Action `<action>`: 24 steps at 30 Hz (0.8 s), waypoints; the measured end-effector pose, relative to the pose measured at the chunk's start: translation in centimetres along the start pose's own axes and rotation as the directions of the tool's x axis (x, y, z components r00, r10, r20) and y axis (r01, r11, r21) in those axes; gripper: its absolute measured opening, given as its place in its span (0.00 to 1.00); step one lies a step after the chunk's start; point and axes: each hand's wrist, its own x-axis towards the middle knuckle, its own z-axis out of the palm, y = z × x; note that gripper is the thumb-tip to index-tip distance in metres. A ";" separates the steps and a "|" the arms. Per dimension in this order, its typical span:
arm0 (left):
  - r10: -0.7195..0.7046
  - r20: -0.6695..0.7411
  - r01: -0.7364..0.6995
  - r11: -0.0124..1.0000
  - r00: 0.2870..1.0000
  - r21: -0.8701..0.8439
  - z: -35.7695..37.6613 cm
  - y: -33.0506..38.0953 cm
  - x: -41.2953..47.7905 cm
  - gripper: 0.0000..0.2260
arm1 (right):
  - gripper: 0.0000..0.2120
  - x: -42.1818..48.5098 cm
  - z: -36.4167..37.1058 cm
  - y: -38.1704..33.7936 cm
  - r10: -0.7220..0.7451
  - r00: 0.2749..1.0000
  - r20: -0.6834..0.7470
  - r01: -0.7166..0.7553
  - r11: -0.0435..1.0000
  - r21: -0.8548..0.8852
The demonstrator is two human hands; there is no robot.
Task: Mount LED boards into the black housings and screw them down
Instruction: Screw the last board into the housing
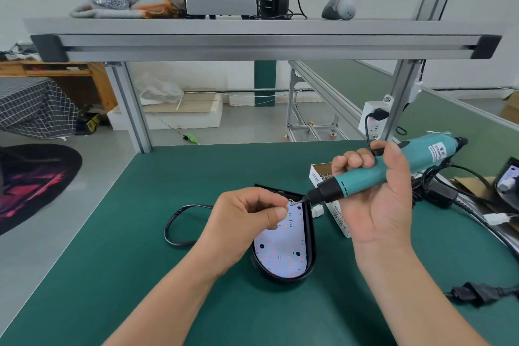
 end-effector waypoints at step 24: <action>0.042 -0.062 -0.028 0.975 0.997 0.222 0.9 -1.0 -0.5 0.04 | 0.06 0.2 -0.5 0.7 0.027 0.999 0.030 -0.024 0.996 -0.089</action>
